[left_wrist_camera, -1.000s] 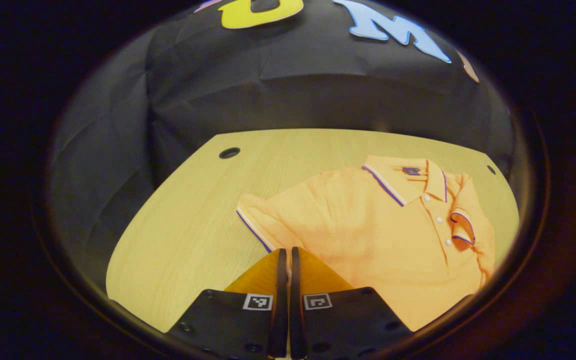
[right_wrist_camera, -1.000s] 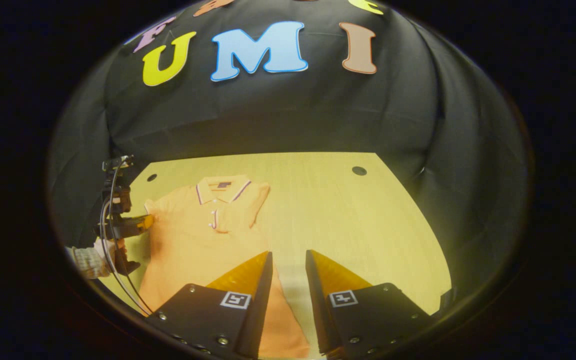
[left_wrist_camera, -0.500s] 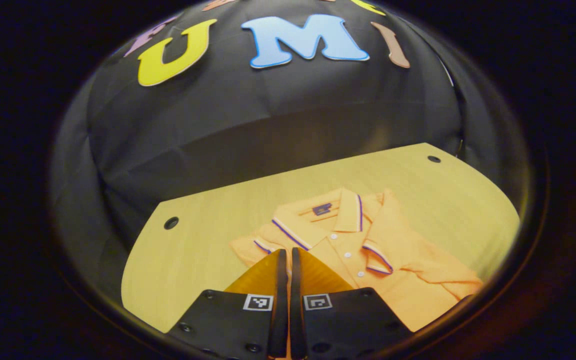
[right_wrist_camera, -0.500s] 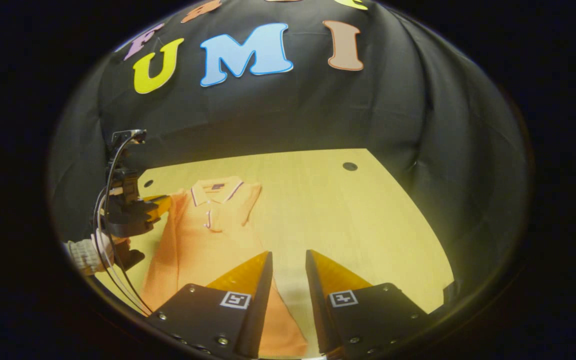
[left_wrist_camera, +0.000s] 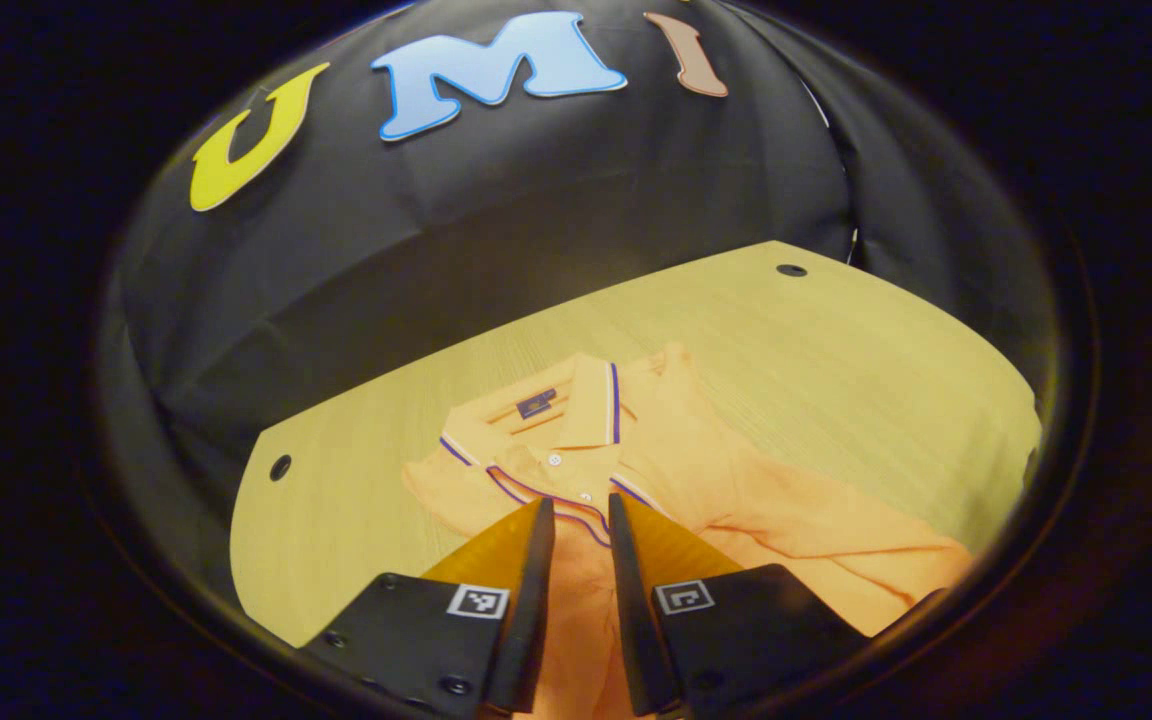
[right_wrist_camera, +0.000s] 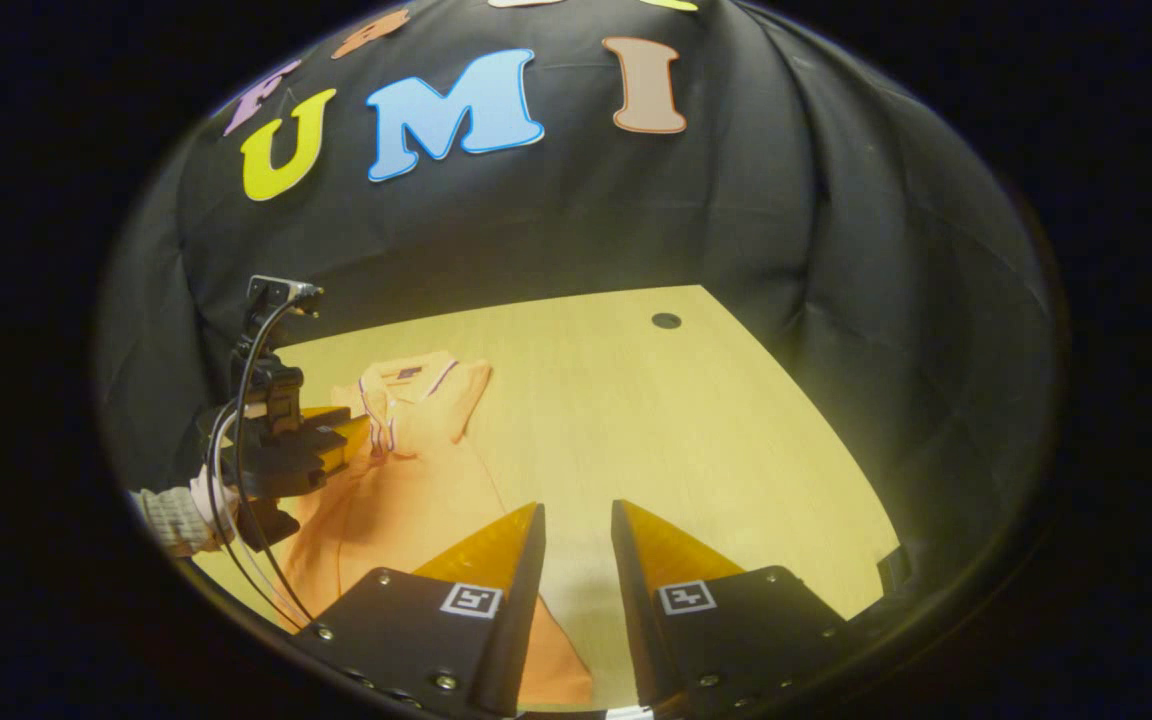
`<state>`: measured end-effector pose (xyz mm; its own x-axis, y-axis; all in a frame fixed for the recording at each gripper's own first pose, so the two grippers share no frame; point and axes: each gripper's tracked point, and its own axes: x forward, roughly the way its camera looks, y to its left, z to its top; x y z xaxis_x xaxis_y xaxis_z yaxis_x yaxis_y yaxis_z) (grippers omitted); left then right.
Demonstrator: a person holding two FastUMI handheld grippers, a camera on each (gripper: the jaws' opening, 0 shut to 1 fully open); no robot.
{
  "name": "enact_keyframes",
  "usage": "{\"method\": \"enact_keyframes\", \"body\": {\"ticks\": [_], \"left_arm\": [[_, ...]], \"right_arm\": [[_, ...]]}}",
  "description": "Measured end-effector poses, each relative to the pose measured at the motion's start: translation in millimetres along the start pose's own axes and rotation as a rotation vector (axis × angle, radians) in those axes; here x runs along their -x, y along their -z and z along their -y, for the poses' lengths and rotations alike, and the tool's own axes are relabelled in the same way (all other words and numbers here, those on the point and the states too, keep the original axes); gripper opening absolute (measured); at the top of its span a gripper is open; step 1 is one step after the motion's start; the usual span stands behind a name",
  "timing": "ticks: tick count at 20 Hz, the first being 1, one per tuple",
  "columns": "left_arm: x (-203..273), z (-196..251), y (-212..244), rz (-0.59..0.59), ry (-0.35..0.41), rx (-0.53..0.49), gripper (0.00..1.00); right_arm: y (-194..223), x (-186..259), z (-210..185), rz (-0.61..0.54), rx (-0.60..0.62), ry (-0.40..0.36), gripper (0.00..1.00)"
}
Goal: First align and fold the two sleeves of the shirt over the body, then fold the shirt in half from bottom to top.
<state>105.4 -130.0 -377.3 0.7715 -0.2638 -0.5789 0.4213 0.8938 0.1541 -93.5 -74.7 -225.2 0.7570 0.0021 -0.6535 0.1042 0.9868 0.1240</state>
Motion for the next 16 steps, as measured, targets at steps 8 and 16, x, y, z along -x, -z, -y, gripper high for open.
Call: {"method": "enact_keyframes", "body": {"ticks": [8, 16], "left_arm": [[38, -16, -1, 0.016, -0.030, 0.093, 0.77], [115, -44, 46, -0.012, -0.086, 0.184, 0.80]], "right_arm": [[4, -8, -8, -0.009, 0.009, -0.046, 0.42], [36, -14, -34, -0.071, 0.063, -0.136, 0.42]]}}
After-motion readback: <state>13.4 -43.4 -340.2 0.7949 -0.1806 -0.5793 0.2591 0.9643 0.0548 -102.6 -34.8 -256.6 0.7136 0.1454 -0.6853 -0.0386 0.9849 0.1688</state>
